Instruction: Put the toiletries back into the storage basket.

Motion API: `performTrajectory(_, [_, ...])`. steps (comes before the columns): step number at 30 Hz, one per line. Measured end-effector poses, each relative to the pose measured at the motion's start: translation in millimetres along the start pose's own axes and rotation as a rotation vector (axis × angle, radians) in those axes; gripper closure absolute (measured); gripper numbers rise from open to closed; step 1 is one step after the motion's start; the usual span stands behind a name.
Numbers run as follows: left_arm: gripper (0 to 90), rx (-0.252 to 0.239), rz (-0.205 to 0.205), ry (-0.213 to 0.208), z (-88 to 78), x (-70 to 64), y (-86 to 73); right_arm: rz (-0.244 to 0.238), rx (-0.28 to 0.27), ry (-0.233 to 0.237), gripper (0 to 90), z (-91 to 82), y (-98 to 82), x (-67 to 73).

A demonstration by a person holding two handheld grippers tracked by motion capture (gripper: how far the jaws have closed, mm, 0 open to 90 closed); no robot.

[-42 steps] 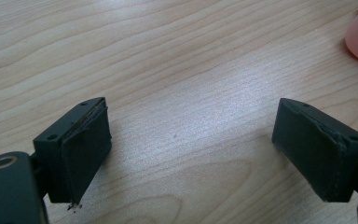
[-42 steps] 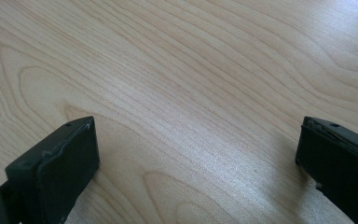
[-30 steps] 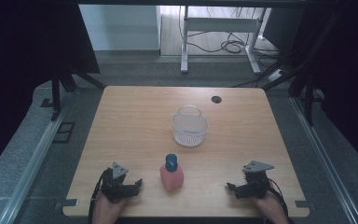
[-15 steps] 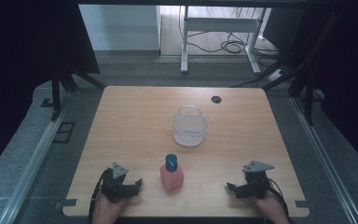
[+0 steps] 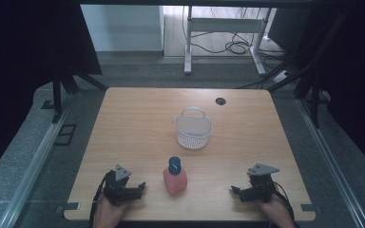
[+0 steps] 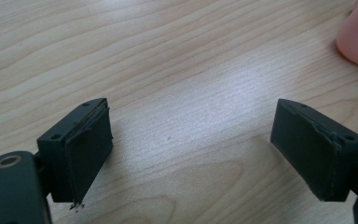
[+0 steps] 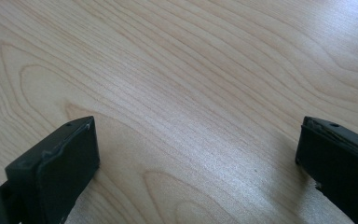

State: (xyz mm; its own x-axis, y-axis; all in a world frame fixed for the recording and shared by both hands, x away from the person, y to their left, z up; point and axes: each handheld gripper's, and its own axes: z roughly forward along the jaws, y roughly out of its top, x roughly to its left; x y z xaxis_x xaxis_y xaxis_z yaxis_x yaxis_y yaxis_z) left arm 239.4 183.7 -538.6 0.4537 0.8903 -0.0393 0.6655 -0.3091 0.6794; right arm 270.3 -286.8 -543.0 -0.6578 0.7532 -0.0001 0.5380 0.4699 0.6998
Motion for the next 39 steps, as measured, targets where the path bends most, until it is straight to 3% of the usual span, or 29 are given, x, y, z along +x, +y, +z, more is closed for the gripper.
performTrajectory(16, [12.5, -0.015, 0.04, -0.038, -12.7, -3.9, 6.2, -0.001, 0.0, 0.0, 0.0, 0.0, 0.0, 0.0])
performTrajectory(39, [14.5, -0.041, 0.1, -0.156, -30.1, -18.9, 19.5, 0.0, 0.001, 0.001, 0.0, 0.0, 0.0, 0.0])
